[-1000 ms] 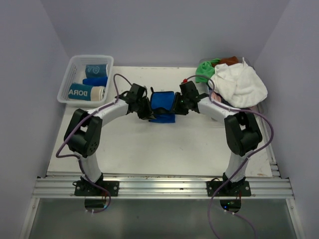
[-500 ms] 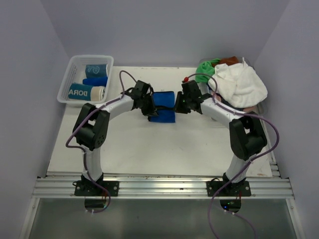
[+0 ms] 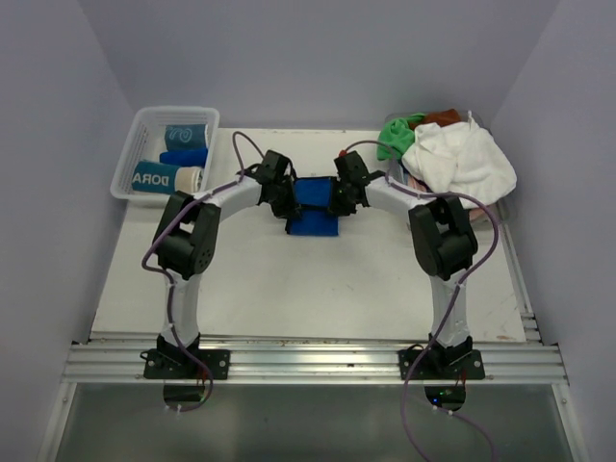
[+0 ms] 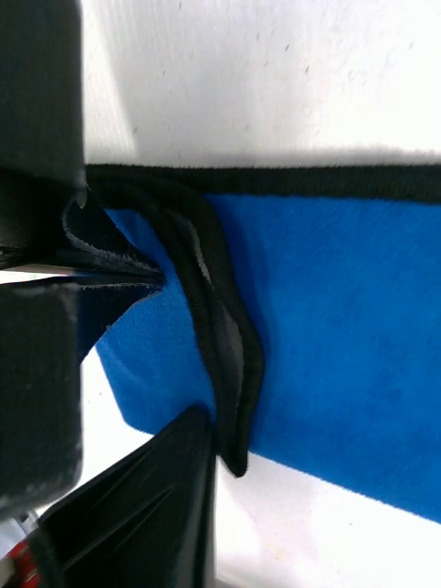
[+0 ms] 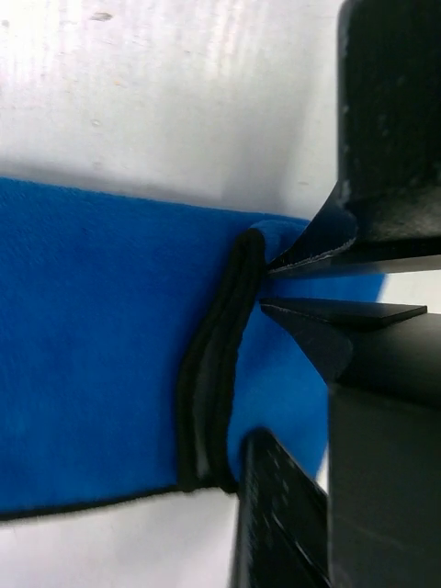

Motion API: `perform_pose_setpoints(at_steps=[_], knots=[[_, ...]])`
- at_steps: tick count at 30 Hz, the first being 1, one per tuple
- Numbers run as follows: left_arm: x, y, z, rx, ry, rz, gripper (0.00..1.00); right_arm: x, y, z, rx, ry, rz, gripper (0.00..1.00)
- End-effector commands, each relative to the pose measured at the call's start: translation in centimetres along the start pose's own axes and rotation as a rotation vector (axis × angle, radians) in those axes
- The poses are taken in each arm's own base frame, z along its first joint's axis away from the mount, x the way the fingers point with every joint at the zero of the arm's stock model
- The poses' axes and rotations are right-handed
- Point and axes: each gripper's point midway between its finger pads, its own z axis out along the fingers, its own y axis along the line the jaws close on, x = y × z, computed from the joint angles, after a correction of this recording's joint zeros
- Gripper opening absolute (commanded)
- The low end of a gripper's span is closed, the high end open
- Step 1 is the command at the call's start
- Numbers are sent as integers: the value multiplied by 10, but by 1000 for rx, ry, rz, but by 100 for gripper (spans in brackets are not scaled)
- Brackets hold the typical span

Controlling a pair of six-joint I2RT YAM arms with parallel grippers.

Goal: Roll the towels
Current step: Roll the towel

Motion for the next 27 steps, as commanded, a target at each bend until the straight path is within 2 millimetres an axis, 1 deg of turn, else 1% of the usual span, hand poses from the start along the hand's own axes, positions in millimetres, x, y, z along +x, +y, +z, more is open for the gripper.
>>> perform_pose_setpoints(at_steps=[1,3,4,5,7,8,10,11,12,13,14,15,16,17,18,19,20,21,22,23,24,25,26,27], knots=[[-14,7,-2,-41,-28,37,4,-1,-19,20,81,14,-42,17],[-9,13,-1,-61,-15,42,4,6,-25,24,92,35,-47,16],[-7,15,-2,-67,-12,45,4,8,-24,22,86,35,-46,16],[0,22,0,-79,3,44,4,16,-28,22,88,43,-45,16],[4,25,-4,-83,1,55,4,26,-30,19,77,51,-28,16],[13,33,-3,-97,19,52,3,37,-33,15,73,60,-25,16],[18,36,-8,-92,21,61,3,50,-36,11,71,72,-11,14],[28,43,-9,-101,39,60,3,60,-34,10,69,82,-17,13],[30,41,-14,-91,39,61,3,75,-37,5,71,98,-15,12],[34,43,-16,-89,43,66,3,87,-32,2,63,112,-24,12],[43,49,-17,-98,59,67,3,97,-31,-1,57,126,-23,12],[44,47,-24,-91,52,71,3,109,-31,-10,48,129,-12,12],[47,47,-27,-88,54,72,3,122,-25,-14,37,140,-28,12],[53,51,-29,-92,63,70,3,128,-22,-19,29,138,-32,12],[54,51,-32,-90,61,72,3,134,-22,-29,23,130,-38,13],[54,48,-38,-84,50,83,3,137,-17,-35,17,120,-47,13],[53,48,-41,-85,44,91,4,140,-22,-41,33,113,-53,13],[47,47,-47,-95,18,104,4,130,-13,-56,5,66,-65,13],[44,47,-51,-104,7,113,4,127,-8,-65,-4,39,-82,13],[39,42,-56,-91,-13,128,4,120,-11,-71,18,-12,-102,16],[34,33,-64,-62,-34,146,5,112,-8,-82,17,-53,-153,19],[31,31,-70,-58,-39,170,6,105,0,-95,7,-98,-193,22],[25,23,-76,-48,-56,180,6,98,4,-103,14,-118,-225,27],[21,21,-82,-51,-70,186,8,93,5,-108,28,-139,-289,29]])
